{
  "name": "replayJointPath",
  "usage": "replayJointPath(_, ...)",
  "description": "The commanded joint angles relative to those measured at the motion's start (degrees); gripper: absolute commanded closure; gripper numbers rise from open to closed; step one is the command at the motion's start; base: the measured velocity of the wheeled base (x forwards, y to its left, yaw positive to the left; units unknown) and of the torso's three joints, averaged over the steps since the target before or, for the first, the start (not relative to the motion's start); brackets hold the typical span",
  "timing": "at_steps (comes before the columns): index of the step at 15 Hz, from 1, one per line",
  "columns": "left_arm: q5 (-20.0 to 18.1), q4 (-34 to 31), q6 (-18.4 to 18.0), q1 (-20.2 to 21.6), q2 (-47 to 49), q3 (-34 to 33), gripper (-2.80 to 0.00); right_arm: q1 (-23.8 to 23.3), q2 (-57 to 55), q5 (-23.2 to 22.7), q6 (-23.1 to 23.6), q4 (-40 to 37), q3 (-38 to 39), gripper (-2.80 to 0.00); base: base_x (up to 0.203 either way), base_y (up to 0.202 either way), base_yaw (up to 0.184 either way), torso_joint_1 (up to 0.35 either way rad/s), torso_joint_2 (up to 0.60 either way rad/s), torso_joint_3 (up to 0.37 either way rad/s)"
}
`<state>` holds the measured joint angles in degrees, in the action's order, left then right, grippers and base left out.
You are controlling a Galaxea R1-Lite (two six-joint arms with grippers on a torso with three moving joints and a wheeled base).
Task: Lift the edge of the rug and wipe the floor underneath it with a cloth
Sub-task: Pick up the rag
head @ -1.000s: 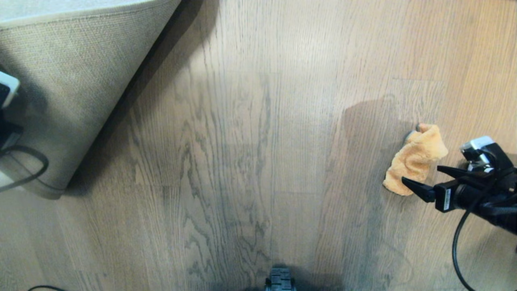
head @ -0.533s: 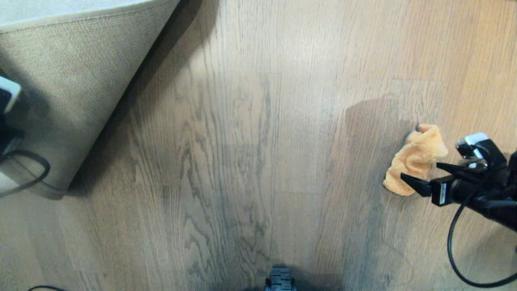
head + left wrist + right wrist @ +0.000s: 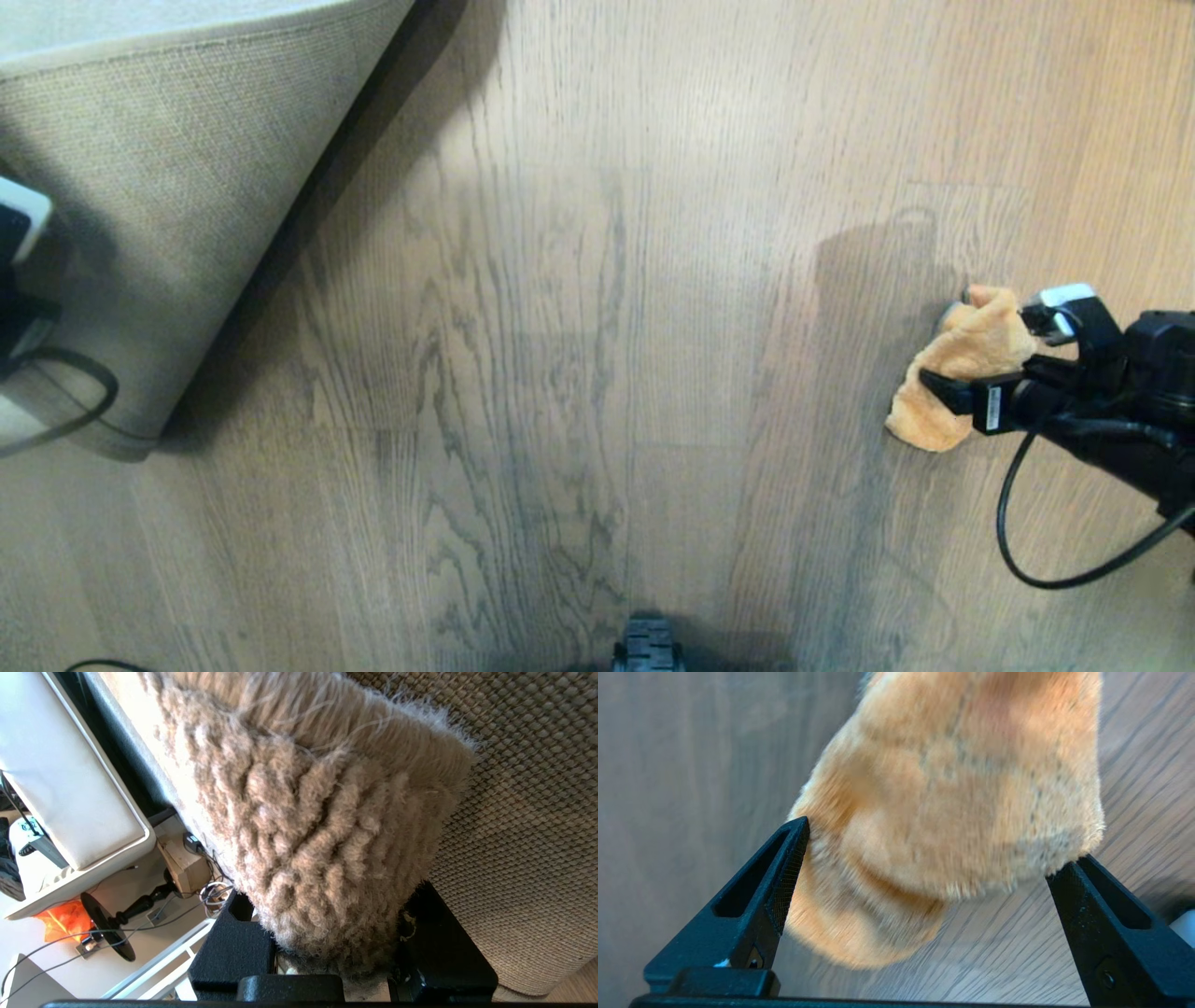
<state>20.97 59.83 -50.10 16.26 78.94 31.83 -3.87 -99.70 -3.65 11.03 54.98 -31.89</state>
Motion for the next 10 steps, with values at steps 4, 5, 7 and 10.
replayJointPath(4, 0.13, 0.73, -0.26, 0.0, 0.6, -0.01, 0.0, 0.26, -1.73, 1.72, 0.04, 0.39, -0.8, -2.8, 0.0, 0.0, 0.0, 0.0, 0.0, 0.0)
replayJointPath(5, 0.13, 0.73, -0.26, 0.0, 0.6, -0.01, 0.0, 0.26, -1.73, 1.72, 0.13, 0.39, -0.71, -2.8, 0.0, 0.0, 0.0, 0.0, 0.0, 0.0)
replayJointPath(7, 0.13, 0.73, -0.26, 0.0, 0.69, -0.01, 0.0, 0.26, -1.73, 1.72, 0.4, 0.44, -0.39, -2.42, 0.0, 0.0, 0.0, 0.0, 0.0, 0.0)
replayJointPath(10, 0.13, 1.08, -0.26, 0.0, 0.78, -0.01, 0.0, 0.26, -1.65, 1.63, 0.4, 0.39, -0.38, 0.0, 0.0, 0.0, 0.0, 0.0, 0.0, 0.0)
